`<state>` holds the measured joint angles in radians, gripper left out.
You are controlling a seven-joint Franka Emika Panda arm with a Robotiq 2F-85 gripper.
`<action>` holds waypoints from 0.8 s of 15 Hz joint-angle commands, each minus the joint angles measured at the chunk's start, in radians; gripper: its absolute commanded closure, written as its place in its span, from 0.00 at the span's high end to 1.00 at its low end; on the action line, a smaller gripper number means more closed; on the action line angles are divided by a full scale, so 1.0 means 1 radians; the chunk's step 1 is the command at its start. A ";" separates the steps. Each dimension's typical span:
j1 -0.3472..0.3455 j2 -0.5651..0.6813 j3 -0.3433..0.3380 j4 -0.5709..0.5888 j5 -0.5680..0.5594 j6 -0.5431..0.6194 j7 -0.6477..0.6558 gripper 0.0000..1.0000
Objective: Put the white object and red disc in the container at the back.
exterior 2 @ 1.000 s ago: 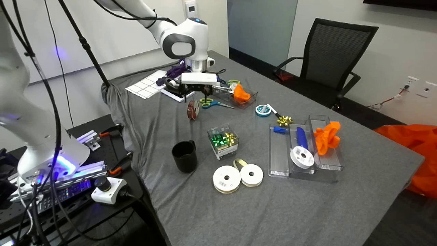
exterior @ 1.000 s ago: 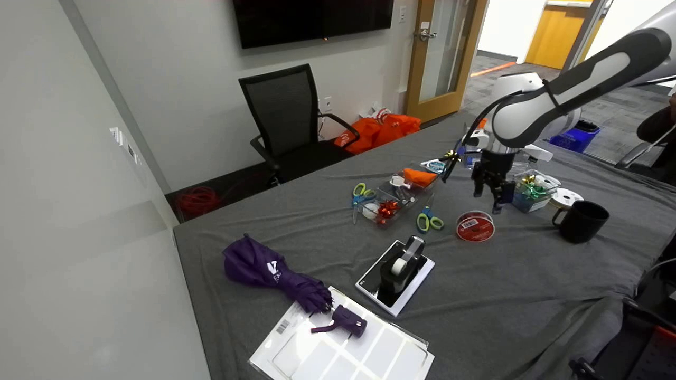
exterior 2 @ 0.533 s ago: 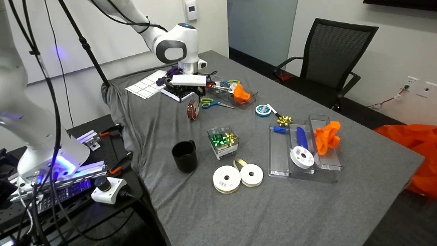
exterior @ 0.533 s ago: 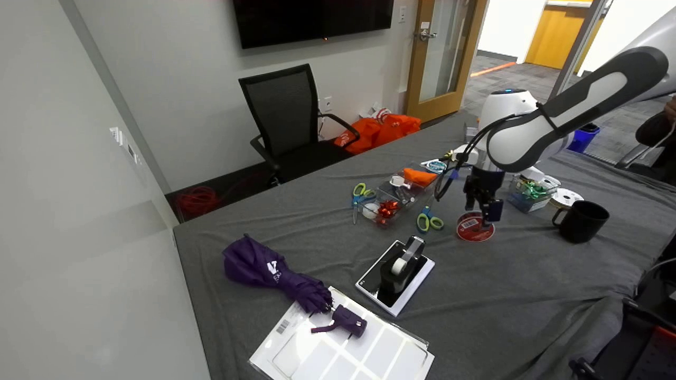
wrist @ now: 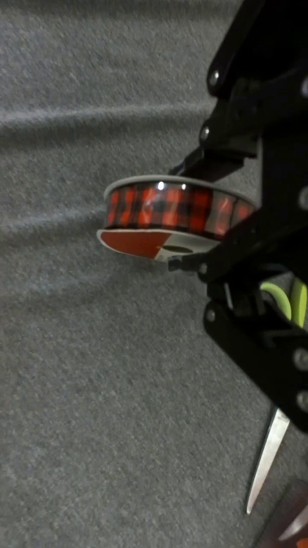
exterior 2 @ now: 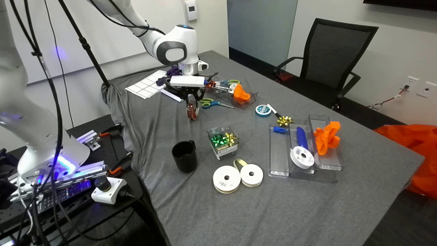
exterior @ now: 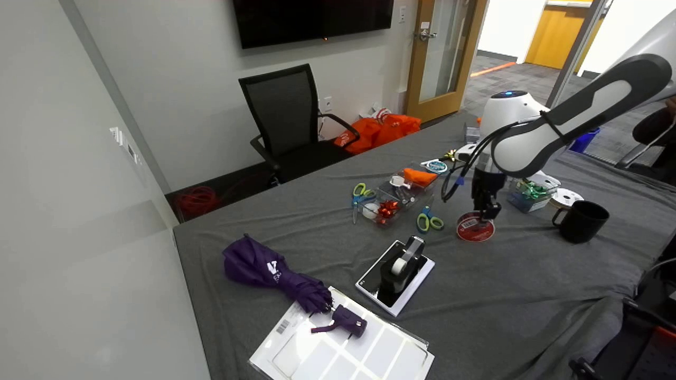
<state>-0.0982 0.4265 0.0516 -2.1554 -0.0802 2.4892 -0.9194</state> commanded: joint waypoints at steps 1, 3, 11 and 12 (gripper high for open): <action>-0.005 -0.017 -0.015 -0.011 -0.037 0.019 0.027 0.15; -0.016 -0.019 -0.018 0.007 -0.037 0.004 0.018 0.05; -0.089 0.024 0.034 0.184 0.135 -0.064 -0.019 0.07; -0.099 0.033 0.051 0.210 0.187 -0.079 -0.032 0.07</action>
<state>-0.1479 0.4276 0.0437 -2.0311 -0.0044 2.4696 -0.9113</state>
